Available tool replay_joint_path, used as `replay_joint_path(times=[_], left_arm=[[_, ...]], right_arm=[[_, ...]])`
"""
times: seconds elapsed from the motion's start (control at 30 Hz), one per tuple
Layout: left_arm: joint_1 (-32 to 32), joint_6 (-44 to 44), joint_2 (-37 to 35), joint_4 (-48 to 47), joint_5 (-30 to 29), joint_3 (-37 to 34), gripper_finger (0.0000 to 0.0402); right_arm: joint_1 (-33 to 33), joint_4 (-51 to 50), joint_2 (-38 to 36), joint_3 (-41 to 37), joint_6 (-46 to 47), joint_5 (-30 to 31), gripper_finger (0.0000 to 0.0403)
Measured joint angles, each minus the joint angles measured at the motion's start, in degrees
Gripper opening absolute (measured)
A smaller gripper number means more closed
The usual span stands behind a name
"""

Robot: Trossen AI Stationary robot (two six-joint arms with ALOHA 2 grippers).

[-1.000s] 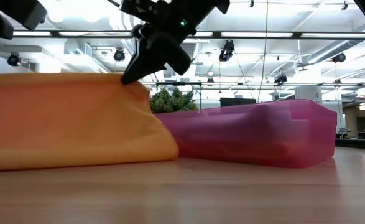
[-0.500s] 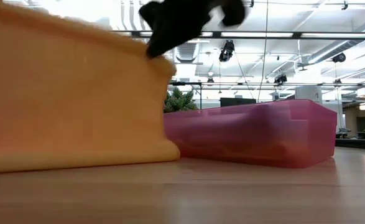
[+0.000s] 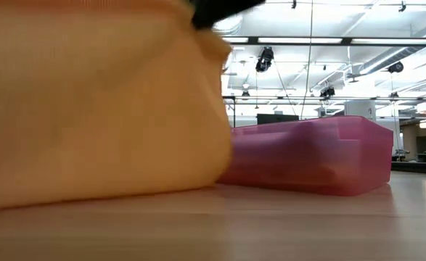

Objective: Fold microfiber towels
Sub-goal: Fold the orange microfiber cloth

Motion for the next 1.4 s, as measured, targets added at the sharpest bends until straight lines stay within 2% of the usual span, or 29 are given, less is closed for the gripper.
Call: replay_joint_path(times=[0.17,0.23,0.67,1.13,1.4], left_arm=[[0.21,-1.42,0.23,-4.91,-0.66,-1.6,0.0],[0.29,-1.49,0.23,-5.91,-0.73,-3.13,0.0],[3.47,-1.02,0.23,-8.31,-0.63,-12.0,0.0],[4.99,-2.71,0.23,-10.69,1.02,-12.36,0.0],[5.04,-4.08,0.23,-15.7,0.7,-12.36,0.0047]], right_arm=[[-0.77,3.08,3.72,-0.09,-2.31,13.03,0.0008],[-1.52,5.4,4.96,-0.09,-3.63,15.56,0.0008],[-7.46,13.0,10.42,-0.09,-7.47,17.32,0.0008],[-8.48,19.69,13.71,-0.22,-11.97,18.46,0.0008],[-8.92,21.61,14.32,-0.11,-12.14,18.75,0.0026]])
